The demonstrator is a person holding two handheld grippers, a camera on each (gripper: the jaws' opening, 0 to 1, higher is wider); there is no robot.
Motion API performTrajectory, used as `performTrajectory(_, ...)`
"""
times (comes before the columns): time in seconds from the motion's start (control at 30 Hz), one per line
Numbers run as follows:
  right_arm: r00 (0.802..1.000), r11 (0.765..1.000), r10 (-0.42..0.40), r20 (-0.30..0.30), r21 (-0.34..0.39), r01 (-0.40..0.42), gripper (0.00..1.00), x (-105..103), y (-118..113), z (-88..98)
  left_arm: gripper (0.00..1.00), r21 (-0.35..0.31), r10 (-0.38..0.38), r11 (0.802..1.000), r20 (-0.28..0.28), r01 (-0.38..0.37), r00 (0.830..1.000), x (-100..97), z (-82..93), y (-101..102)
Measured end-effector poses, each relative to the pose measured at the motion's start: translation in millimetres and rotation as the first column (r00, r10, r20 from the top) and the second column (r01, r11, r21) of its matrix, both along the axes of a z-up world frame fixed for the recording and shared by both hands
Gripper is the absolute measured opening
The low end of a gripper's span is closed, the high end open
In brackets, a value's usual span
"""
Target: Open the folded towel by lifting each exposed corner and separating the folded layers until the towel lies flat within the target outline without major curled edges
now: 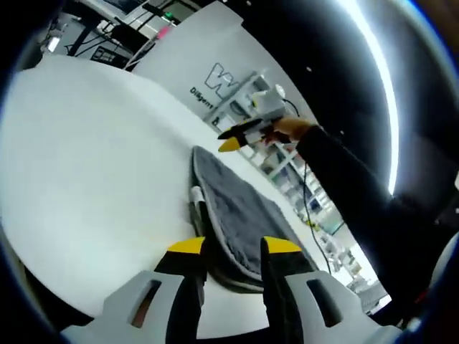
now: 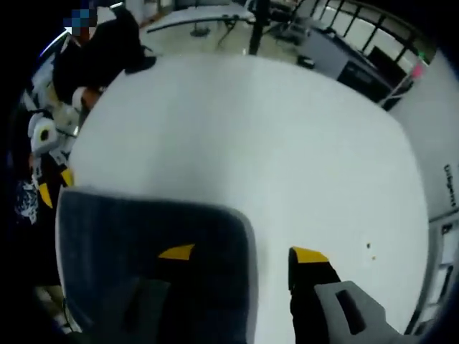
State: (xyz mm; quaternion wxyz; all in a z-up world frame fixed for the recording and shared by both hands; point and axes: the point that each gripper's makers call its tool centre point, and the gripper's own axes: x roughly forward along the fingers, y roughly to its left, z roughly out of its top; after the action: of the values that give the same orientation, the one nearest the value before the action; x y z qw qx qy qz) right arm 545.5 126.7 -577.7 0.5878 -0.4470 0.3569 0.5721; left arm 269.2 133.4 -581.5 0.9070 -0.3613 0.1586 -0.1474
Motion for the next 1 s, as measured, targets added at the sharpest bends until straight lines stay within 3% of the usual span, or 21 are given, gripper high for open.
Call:
performTrajectory(0.13,1.0,1.0,-0.006,-0.015,-0.005,0.006,0.44,-1.5,6.3,-5.4,0.22,-0.016,0.004,1.0,0.005,-0.004,1.0,0.9,-1.6,3.3)
performTrajectory(0.2,0.998,0.999,-0.051,-0.024,0.015,0.051,0.45,1.0,12.4,-7.7,0.2,0.0,-0.003,1.0,0.005,0.003,1.0,0.7,-2.8,3.5)
performTrajectory(0.27,0.998,0.998,-0.053,-0.034,0.013,0.054,0.39,-0.2,14.1,-10.9,0.19,0.023,-0.029,0.999,0.008,0.029,1.0,-0.4,-3.3,-0.3)
performTrajectory(0.63,0.997,0.998,-0.064,-0.053,-0.023,0.063,0.37,-6.9,6.2,-21.6,0.16,0.038,-0.043,0.998,0.008,0.043,0.999,-2.8,-5.2,-3.3)
performTrajectory(0.77,0.996,0.998,-0.063,-0.061,-0.034,0.061,0.37,-8.8,5.1,-30.6,0.09,0.036,-0.039,0.999,-0.002,0.04,0.999,-2.8,-7.8,-3.1)
performTrajectory(1.0,0.982,0.994,-0.109,-0.152,-0.008,0.109,0.26,-18.0,3.0,-32.6,0.02,0.043,-0.054,0.998,-0.008,0.054,0.998,-3.5,-11.0,-6.3)
